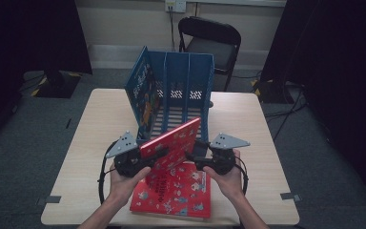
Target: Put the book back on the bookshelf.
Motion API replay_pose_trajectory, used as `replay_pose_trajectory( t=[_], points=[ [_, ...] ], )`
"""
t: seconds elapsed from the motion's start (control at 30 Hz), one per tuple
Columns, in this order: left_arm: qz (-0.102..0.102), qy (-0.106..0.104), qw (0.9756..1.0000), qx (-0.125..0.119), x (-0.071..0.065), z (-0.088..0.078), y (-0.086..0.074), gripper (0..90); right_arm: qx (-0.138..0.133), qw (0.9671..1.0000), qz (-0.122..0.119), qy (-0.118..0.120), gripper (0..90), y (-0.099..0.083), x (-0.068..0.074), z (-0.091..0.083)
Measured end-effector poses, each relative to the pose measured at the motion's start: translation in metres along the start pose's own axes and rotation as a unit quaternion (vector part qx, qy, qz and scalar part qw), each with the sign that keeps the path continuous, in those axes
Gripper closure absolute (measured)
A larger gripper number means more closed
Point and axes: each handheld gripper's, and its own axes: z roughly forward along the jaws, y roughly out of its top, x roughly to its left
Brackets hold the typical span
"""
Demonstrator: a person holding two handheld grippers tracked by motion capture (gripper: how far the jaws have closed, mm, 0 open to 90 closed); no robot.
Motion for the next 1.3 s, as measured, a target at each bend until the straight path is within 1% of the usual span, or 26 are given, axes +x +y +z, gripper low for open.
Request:
replay_pose_trajectory(
  t=[0.07,0.1,0.17,0.2,0.23,0.27,0.3,0.33,0.37,0.4,0.43,0.47,0.53,0.57,0.7,0.73,0.77,0.87,0.9,0.97,1.0,1.07,1.13,1.17,1.27,1.3],
  points=[
    [0.000,0.000,1.0000,-0.001,-0.001,0.001,0.000,74.1,0.001,1.0000,-0.003,0.004,40.7,0.000,0.001,-0.001],
    [-0.006,-0.002,1.0000,0.001,-0.003,0.002,0.000,73.7,0.006,1.0000,-0.003,0.007,40.9,0.000,0.002,0.000],
    [0.001,-0.011,0.9999,0.004,-0.008,0.004,0.001,72.3,0.010,0.9999,-0.002,0.010,39.3,0.000,0.002,0.004],
    [0.002,-0.009,0.9999,0.007,-0.010,0.004,0.001,70.7,0.011,0.9999,0.000,0.010,37.9,0.000,0.003,0.005],
    [0.010,-0.006,0.9999,0.007,-0.012,0.005,0.001,70.2,0.011,0.9999,0.001,0.009,37.5,0.000,0.003,0.006],
    [0.017,-0.009,0.9998,0.008,-0.011,0.005,0.001,70.1,0.011,0.9999,-0.001,0.006,36.6,0.000,0.003,0.007],
    [0.018,-0.016,0.9997,0.009,-0.010,0.004,0.001,69.5,0.013,0.9999,-0.001,0.006,36.5,0.000,0.004,0.007],
    [0.008,-0.025,0.9996,0.007,-0.006,0.004,0.001,68.7,0.013,0.9999,-0.002,0.008,36.5,0.001,0.004,0.007],
    [0.004,-0.032,0.9994,0.009,-0.004,0.003,0.000,66.0,0.012,0.9999,0.000,0.008,36.0,0.001,0.004,0.007],
    [0.005,-0.038,0.9992,0.012,-0.003,0.002,0.000,63.7,0.011,0.9999,0.000,0.005,35.0,0.001,0.004,0.007],
    [0.012,-0.037,0.9991,0.019,-0.003,0.000,-0.001,63.5,0.008,0.9999,0.002,0.005,34.9,0.001,0.004,0.007],
    [0.016,-0.045,0.9986,0.022,-0.002,-0.002,-0.002,62.3,0.009,1.0000,0.001,0.004,34.3,0.002,0.004,0.008],
    [0.019,-0.052,0.9981,0.028,-0.002,-0.004,-0.005,59.8,0.010,1.0000,0.001,0.001,31.9,0.002,0.005,0.009],
    [0.020,-0.057,0.9975,0.037,-0.001,-0.006,-0.006,58.4,0.009,1.0000,0.002,0.000,30.6,0.002,0.006,0.011],
    [0.028,-0.082,0.9953,0.044,0.000,-0.011,-0.011,54.1,0.011,0.9999,0.001,0.000,29.9,0.003,0.009,0.014],
    [0.032,-0.086,0.9949,0.041,0.000,-0.013,-0.012,50.2,0.011,0.9999,0.000,0.000,29.8,0.003,0.009,0.014],
    [0.036,-0.078,0.9956,0.039,0.000,-0.014,-0.012,49.2,0.011,0.9999,-0.001,-0.001,29.8,0.003,0.009,0.014],
    [0.034,-0.087,0.9947,0.045,0.002,-0.016,-0.012,46.7,0.011,0.9999,0.001,0.002,29.7,0.003,0.010,0.015],
    [0.037,-0.090,0.9942,0.046,0.002,-0.016,-0.012,46.6,0.012,0.9999,0.001,0.002,29.8,0.003,0.010,0.015],
    [0.045,-0.089,0.9938,0.048,0.001,-0.020,-0.012,45.5,0.011,0.9999,0.000,0.004,29.7,0.003,0.011,0.015],
    [0.045,-0.089,0.9939,0.047,0.001,-0.021,-0.012,45.0,0.010,0.9999,0.000,0.005,29.6,0.003,0.011,0.014],
    [0.043,-0.095,0.9934,0.048,0.001,-0.024,-0.012,44.5,0.010,0.9999,0.000,0.005,29.6,0.002,0.011,0.014],
    [0.046,-0.094,0.9933,0.048,0.001,-0.026,-0.012,43.7,0.009,0.9999,0.001,0.005,29.6,0.002,0.011,0.013],
    [0.048,-0.092,0.9936,0.044,0.000,-0.026,-0.013,42.9,0.011,0.9999,-0.001,0.004,29.6,0.002,0.011,0.013],
    [0.060,-0.088,0.9927,0.056,0.000,-0.028,-0.014,39.6,0.014,0.9999,-0.002,0.004,29.2,0.001,0.010,0.012],
    [0.059,-0.088,0.9929,0.054,0.000,-0.029,-0.015,39.2,0.014,0.9999,-0.001,0.005,28.9,0.001,0.010,0.011]
  ],
)
